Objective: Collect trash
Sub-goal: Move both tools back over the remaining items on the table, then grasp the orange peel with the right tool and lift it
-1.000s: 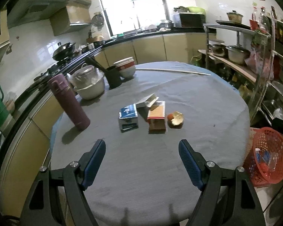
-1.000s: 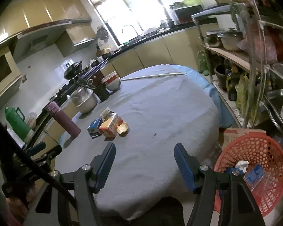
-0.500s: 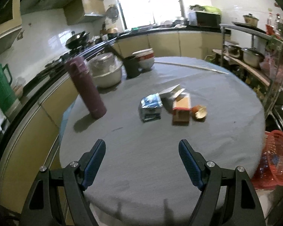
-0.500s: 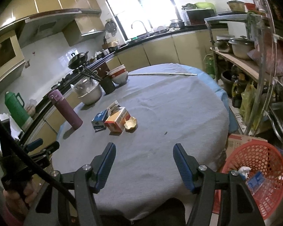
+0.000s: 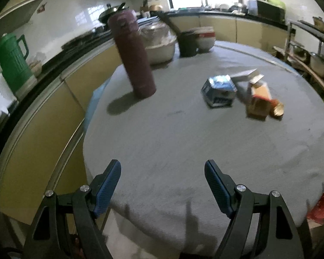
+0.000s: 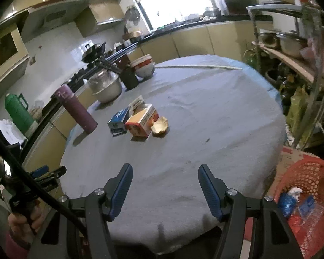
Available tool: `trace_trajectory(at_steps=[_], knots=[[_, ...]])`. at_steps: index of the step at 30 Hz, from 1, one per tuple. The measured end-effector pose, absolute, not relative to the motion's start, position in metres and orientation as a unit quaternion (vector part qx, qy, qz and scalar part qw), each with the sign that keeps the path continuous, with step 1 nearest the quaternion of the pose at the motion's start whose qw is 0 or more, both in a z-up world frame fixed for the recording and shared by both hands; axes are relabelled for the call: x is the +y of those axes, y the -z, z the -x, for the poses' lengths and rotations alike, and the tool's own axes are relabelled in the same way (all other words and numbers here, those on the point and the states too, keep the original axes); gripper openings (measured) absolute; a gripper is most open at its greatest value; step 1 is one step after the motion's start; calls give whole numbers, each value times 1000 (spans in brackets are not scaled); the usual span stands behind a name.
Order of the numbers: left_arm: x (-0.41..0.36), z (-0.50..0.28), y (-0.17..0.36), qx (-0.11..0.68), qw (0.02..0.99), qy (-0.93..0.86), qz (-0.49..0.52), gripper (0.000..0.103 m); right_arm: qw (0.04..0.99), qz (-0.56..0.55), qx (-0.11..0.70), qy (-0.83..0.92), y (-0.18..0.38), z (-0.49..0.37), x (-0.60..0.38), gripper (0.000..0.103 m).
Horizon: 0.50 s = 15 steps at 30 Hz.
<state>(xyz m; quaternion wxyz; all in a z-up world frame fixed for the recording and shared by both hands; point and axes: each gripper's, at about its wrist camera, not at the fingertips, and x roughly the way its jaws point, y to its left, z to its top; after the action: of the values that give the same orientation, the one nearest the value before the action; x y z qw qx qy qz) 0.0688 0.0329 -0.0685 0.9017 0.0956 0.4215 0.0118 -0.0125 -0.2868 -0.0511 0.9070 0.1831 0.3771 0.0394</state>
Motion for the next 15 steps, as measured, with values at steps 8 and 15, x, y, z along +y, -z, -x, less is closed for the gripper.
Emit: trace_trajectory(at_steps=[8, 15], knots=[[43, -80, 84, 444, 890, -28, -95, 80, 899, -164, 399, -70, 64, -35, -266, 67], [48, -90, 90, 455, 885, -33, -87, 80, 900, -129, 411, -69, 81, -83, -261, 67]])
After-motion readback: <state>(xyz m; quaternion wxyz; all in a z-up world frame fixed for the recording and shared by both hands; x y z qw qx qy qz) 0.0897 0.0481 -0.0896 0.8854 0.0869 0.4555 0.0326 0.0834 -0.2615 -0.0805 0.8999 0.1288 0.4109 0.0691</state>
